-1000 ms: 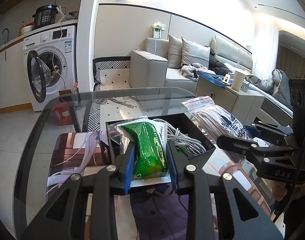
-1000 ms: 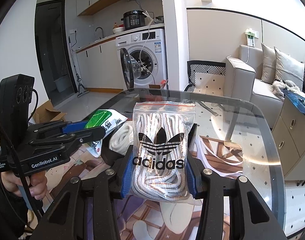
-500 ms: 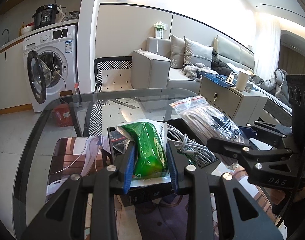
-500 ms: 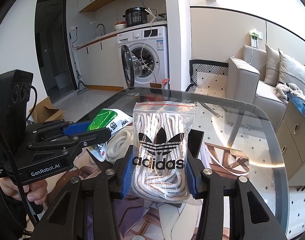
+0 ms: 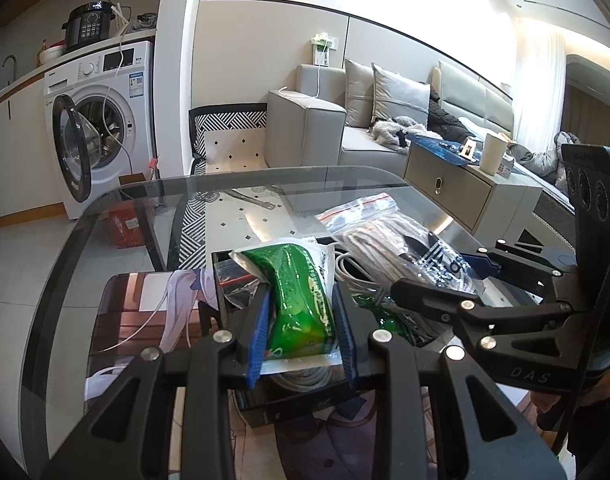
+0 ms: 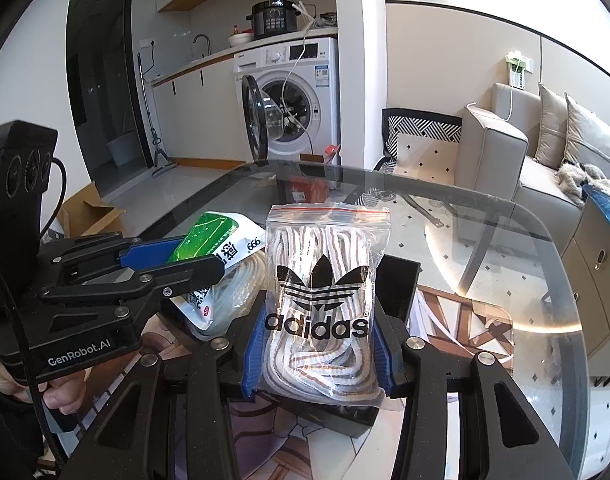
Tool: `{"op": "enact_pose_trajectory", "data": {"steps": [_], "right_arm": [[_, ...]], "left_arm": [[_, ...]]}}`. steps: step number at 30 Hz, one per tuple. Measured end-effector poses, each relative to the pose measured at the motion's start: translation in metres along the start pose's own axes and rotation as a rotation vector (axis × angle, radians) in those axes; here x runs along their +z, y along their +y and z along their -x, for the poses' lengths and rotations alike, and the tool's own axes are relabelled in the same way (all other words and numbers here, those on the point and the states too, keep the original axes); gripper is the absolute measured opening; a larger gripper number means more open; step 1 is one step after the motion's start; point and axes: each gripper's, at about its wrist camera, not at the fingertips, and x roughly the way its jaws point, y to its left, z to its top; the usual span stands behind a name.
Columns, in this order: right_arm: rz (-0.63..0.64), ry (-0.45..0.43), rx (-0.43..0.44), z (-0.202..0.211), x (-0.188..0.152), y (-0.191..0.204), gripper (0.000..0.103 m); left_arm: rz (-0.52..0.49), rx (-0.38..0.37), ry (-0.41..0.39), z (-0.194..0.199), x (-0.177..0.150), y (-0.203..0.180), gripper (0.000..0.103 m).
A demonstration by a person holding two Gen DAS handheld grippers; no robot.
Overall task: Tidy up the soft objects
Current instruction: 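Carry the adidas bag and green packet over the black box, then open both grippers to drop the adidas bag and green packet into the box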
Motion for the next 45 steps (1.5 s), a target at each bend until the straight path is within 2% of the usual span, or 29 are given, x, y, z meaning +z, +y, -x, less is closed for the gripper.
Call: {"op": "enact_pose_trajectory", "data": {"steps": [12, 28, 31, 34, 37, 40, 43, 45], "right_arm": [[0.008, 0.034, 0.007, -0.020, 0.000, -0.004, 0.045], [0.048, 0.050, 0.009, -0.030, -0.001, 0.000, 0.045], [0.068, 0.051, 0.022, -0.025, -0.003, 0.001, 0.055], [0.088, 0.008, 0.015, -0.007, -0.008, 0.001, 0.080], [0.066, -0.049, 0.013, 0.018, -0.014, -0.005, 0.085], [0.043, -0.056, -0.010, 0.031, -0.019, -0.012, 0.089], [0.015, -0.061, -0.020, 0.041, -0.024, -0.018, 0.097], [-0.006, -0.081, -0.023, 0.048, -0.027, -0.020, 0.101]], "left_arm": [[-0.021, -0.010, 0.044, -0.024, -0.005, -0.003, 0.029], [-0.045, -0.005, 0.049, -0.027, -0.010, -0.004, 0.030], [-0.036, -0.006, 0.052, -0.026, -0.010, -0.003, 0.034], [-0.029, 0.004, 0.062, -0.021, -0.010, -0.002, 0.037], [-0.031, 0.004, 0.048, -0.011, -0.011, -0.003, 0.039], [-0.033, -0.005, 0.028, -0.001, -0.012, -0.003, 0.056], [-0.036, -0.010, 0.013, 0.009, -0.013, -0.005, 0.058], [-0.037, 0.000, 0.009, 0.015, -0.014, -0.006, 0.067]]}}
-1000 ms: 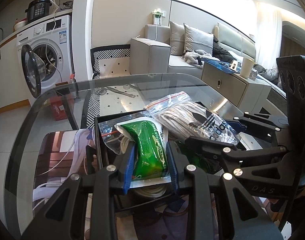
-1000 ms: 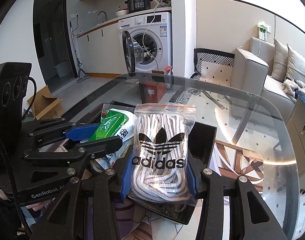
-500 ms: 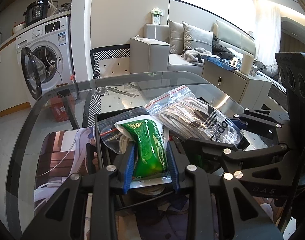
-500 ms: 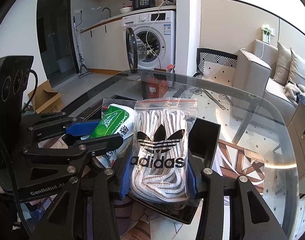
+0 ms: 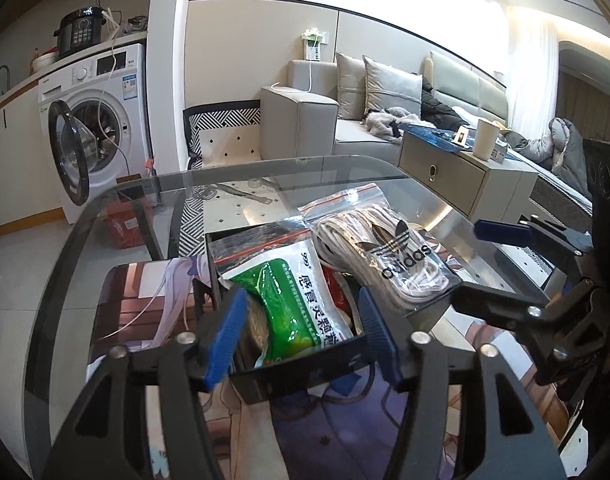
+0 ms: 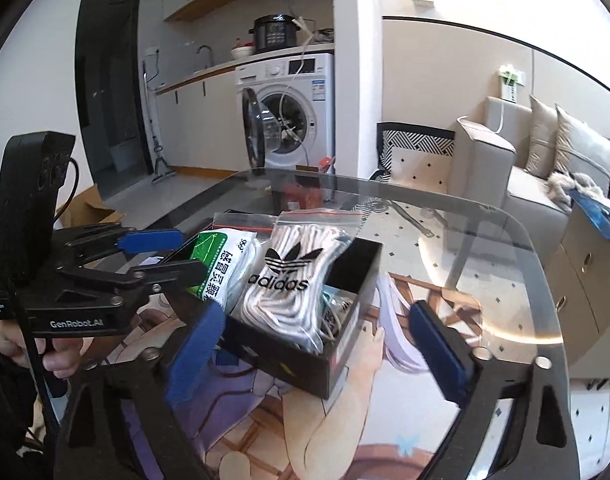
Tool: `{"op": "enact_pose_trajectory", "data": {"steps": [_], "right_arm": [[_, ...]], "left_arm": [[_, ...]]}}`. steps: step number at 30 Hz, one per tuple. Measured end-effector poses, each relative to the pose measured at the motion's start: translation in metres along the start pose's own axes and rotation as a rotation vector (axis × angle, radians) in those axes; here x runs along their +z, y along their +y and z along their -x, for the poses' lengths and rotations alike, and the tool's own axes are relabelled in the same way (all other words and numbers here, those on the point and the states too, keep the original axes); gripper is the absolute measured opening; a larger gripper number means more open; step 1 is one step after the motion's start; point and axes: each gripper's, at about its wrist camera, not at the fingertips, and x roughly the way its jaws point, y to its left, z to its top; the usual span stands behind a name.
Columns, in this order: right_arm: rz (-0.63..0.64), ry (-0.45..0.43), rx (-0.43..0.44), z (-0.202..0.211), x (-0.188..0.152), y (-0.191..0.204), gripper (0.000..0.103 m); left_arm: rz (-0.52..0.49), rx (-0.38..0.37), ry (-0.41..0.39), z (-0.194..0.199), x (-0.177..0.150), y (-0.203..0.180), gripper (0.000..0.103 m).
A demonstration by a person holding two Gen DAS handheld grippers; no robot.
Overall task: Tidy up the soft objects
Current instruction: 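Open both grippers to drop the adidas bag and green packet into the box, then withdraw both grippers from the box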
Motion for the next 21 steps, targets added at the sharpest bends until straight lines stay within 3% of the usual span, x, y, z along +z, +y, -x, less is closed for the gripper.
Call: {"op": "enact_pose_trajectory", "data": {"steps": [2, 4, 10, 21], "right_arm": [[-0.010, -0.017, 0.003, 0.005, -0.002, -0.001, 0.102], [-0.015, -0.034, -0.005, 0.010, -0.005, 0.001, 0.102], [-0.005, -0.064, -0.015, 0.018, -0.012, 0.012, 0.102], [0.003, -0.119, -0.025, 0.028, -0.029, 0.024, 0.103]], "left_arm": [[0.009, 0.011, -0.011, 0.005, -0.001, 0.000, 0.094], [0.026, 0.022, -0.040, 0.013, -0.004, 0.001, 0.099], [0.019, 0.099, -0.067, 0.026, -0.016, 0.002, 0.103], [0.042, 0.147, -0.088, 0.032, -0.044, 0.002, 0.103]]}}
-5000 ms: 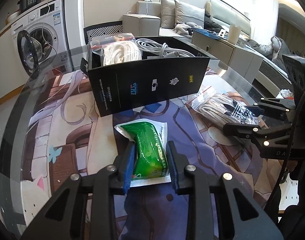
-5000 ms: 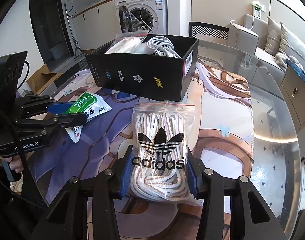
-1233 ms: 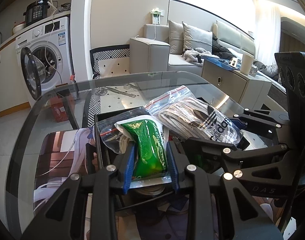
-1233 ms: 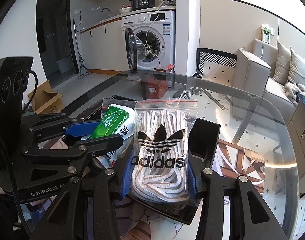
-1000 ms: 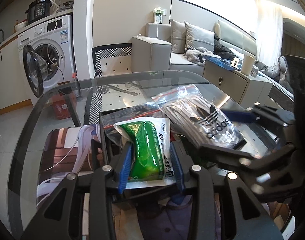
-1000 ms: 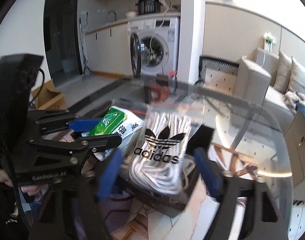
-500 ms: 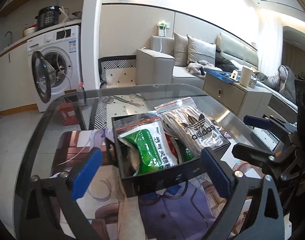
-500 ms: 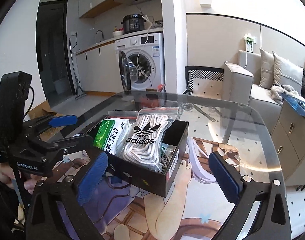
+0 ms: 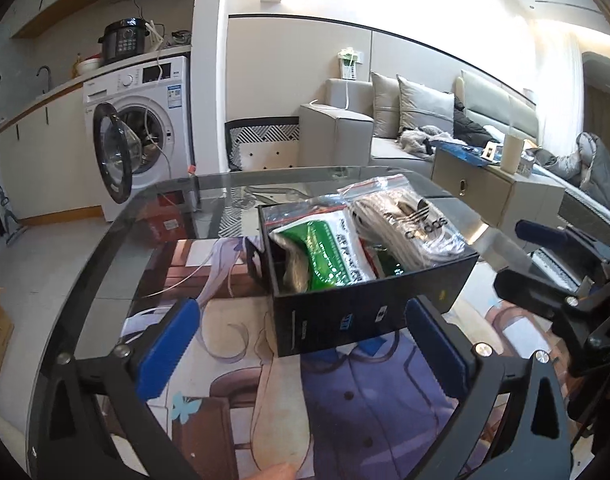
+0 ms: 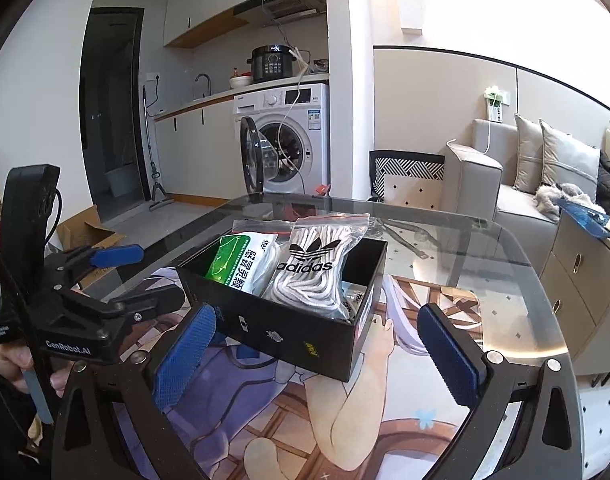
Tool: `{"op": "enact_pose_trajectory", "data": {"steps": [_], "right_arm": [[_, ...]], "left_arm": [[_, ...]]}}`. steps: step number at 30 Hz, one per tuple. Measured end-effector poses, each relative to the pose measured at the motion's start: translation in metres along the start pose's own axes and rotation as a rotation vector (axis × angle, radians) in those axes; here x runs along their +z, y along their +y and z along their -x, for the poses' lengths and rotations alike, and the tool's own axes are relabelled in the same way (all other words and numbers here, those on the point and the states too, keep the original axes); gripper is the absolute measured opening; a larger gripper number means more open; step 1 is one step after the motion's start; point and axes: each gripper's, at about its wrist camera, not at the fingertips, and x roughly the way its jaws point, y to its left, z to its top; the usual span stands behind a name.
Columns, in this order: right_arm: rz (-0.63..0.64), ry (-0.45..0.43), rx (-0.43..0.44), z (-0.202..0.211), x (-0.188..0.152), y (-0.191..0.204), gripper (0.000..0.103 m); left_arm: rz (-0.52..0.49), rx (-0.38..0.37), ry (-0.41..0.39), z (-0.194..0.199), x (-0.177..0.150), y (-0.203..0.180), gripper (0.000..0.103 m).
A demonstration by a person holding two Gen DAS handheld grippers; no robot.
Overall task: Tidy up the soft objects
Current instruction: 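Withdraw both grippers from the box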
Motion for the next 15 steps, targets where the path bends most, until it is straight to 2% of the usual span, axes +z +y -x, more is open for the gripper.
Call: {"op": "enact_pose_trajectory", "data": {"steps": [15], "right_arm": [[0.034, -0.050, -0.007, 0.003, -0.011, 0.011, 0.103]], "left_arm": [[0.055, 0.045, -0.071, 0.005, -0.009, 0.005, 0.103]]}}
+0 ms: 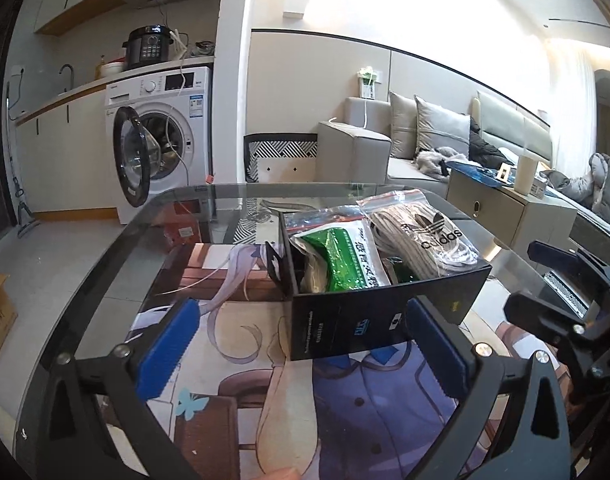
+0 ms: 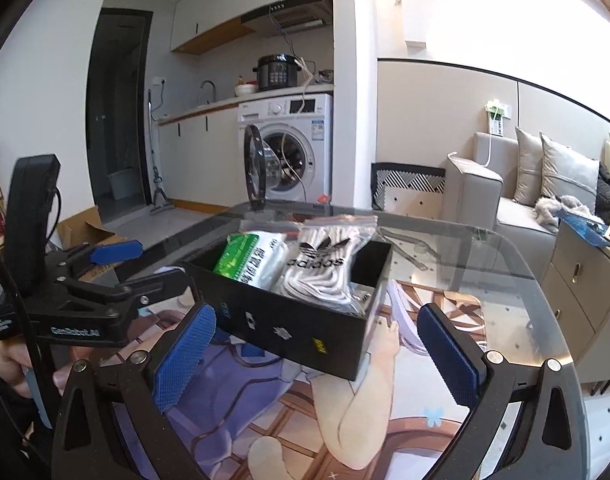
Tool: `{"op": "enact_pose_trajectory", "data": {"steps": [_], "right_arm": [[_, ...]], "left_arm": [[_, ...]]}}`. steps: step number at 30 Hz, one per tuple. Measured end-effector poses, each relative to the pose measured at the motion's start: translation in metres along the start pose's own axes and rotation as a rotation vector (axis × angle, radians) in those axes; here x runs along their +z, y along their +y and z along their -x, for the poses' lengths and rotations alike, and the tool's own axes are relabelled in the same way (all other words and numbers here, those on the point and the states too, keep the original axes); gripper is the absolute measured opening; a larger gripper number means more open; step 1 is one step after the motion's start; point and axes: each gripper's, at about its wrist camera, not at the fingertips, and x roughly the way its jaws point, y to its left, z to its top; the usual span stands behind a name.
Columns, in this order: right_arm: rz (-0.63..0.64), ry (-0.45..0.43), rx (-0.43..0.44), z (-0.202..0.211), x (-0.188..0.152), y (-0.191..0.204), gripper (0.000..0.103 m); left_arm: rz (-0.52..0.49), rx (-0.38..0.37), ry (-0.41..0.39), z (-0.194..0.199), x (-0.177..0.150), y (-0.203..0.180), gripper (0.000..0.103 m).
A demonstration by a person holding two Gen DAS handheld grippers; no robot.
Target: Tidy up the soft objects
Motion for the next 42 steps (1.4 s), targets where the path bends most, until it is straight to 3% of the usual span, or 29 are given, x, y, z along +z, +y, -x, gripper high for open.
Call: {"op": "enact_pose_trajectory", "data": {"steps": [42], "right_arm": [[-0.005, -0.023, -0.018, 0.0040, -0.0006, 0.0007, 0.103]], "left_arm": [[-0.004, 0.005, -0.018, 0.0039, -0.0003, 0.0007, 0.103]]}}
